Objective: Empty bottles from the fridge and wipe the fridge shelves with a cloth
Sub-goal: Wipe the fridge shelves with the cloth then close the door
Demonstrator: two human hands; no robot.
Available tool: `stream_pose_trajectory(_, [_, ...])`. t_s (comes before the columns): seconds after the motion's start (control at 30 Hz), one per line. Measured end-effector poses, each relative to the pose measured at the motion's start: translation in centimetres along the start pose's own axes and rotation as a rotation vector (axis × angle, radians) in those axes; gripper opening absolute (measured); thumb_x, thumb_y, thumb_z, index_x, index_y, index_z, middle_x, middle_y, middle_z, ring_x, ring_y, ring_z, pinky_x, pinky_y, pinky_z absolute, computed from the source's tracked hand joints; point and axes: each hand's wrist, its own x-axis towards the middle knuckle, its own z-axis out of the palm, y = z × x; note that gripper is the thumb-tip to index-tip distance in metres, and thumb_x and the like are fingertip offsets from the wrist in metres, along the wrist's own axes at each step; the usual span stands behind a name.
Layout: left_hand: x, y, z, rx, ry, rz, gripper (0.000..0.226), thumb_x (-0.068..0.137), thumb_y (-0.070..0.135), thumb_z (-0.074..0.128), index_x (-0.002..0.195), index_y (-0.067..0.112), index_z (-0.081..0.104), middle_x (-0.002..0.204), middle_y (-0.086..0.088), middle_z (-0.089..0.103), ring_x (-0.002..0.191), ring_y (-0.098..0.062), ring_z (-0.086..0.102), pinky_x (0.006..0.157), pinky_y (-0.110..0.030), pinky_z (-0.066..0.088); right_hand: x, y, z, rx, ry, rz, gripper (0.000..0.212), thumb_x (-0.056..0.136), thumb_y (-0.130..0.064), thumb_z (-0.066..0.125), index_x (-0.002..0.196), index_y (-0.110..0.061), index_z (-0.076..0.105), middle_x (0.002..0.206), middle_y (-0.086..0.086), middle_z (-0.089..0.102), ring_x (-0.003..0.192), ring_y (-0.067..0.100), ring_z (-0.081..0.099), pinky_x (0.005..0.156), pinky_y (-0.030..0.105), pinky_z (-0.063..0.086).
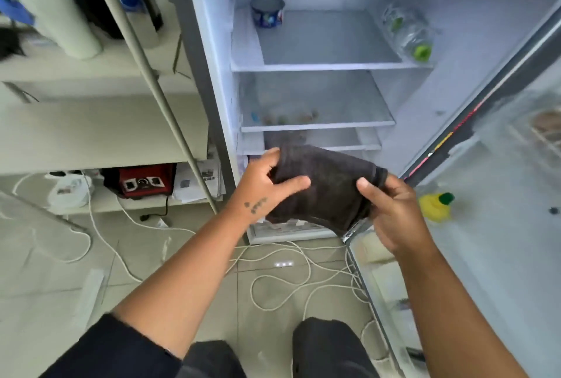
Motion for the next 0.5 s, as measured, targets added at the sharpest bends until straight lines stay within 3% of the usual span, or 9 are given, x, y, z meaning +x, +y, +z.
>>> stream_pose_trajectory(0.1, [-2.6,4.3,-0.6,-0.028,-0.099,-0.014,0.045,0.061,0.045,0.082,0.102,0.047,0.064,0.105,0.024,0.07,0.1,0.002,0.065,0.085,-0.011,0.049,-4.2,-5.3,1.7,0.108,-0.076,0.053,0.038,0.076,-0.006,0.071,0.113,-0.004,0.065,0.111,0.018,0.069,0.101,0.029,0.067,0.087,0.04,0.056])
stream_pose_trajectory(0.17, [-3.6,7.8,-0.8,-0.04,-0.16,0.018,0.047,0.061,0.045,0.083,0.103,0.049,0.064,0.105,0.023,0.07,0.099,0.002,0.066,0.082,-0.009,0.048,-6.9,-9.1,2.5,0.14,0.004,0.056,0.036,0.076,0.0,0.068,0.112,-0.003,0.063,0.105,0.016,0.071,0.092,0.026,0.07,0.081,0.038,0.058])
stream_pose_trajectory(0.23, [-4.0,10.3,-0.8,-0.116,-0.183,0.031,0.047,0.06,0.041,0.084,0.104,0.044,0.066,0.106,0.015,0.072,0.1,-0.006,0.068,0.084,-0.018,0.051,-8.8,-11.7,2.9,0.152,0.111,0.042,0.035,0.078,0.007,0.064,0.112,-0.002,0.057,0.099,0.018,0.07,0.084,0.026,0.07,0.079,0.039,0.058])
stream_pose_trajectory(0.3, [-4.5,12.9,-0.1,-0.254,-0.212,-0.011,0.053,0.059,0.03,0.087,0.107,0.036,0.065,0.106,0.006,0.073,0.101,-0.015,0.069,0.084,-0.029,0.055,-10.8,-13.9,2.7,0.161,0.206,0.021,0.032,0.082,0.012,0.061,0.101,-0.012,0.05,0.09,0.016,0.067,0.074,0.025,0.069,0.069,0.038,0.057])
stream_pose_trajectory(0.37, [-5.1,14.9,1.2,-0.46,-0.191,-0.123,0.056,0.057,0.016,0.087,0.107,0.023,0.063,0.1,0.0,0.074,0.096,-0.021,0.07,0.077,-0.032,0.057,-12.5,-15.5,2.1,0.187,0.273,-0.001,0.039,0.084,0.013,0.061,0.093,-0.02,0.042,0.082,0.013,0.064,0.065,0.023,0.066,0.054,0.033,0.055])
stream_pose_trajectory(0.4, [-5.3,15.8,1.8,-0.577,-0.196,-0.21,0.047,0.06,0.012,0.084,0.103,0.017,0.067,0.095,-0.003,0.075,0.092,-0.024,0.071,0.073,-0.033,0.058,-12.9,-16.1,1.9,0.196,0.293,-0.009,0.04,0.084,0.013,0.061,0.094,-0.02,0.041,0.08,0.013,0.063,0.063,0.022,0.066,0.051,0.031,0.054])
stream_pose_trajectory(0.47, [-7.3,17.9,3.6,-0.781,-0.322,-0.467,0.021,0.07,0.017,0.077,0.089,0.01,0.077,0.092,-0.01,0.076,0.088,-0.028,0.072,0.07,-0.039,0.059,-15.1,-17.7,1.1,0.197,0.298,-0.05,0.039,0.084,0.012,0.061,0.101,-0.018,0.043,0.08,0.012,0.064,0.063,0.022,0.066,0.049,0.03,0.053])
stream_pose_trajectory(0.5, [-8.2,18.7,4.4,-0.812,-0.375,-0.573,0.02,0.072,0.022,0.075,0.086,0.007,0.078,0.093,-0.014,0.075,0.088,-0.029,0.072,0.069,-0.043,0.059,-15.8,-18.3,0.6,0.19,0.297,-0.067,0.039,0.084,0.011,0.062,0.105,-0.016,0.043,0.082,0.013,0.065,0.065,0.022,0.066,0.05,0.031,0.053])
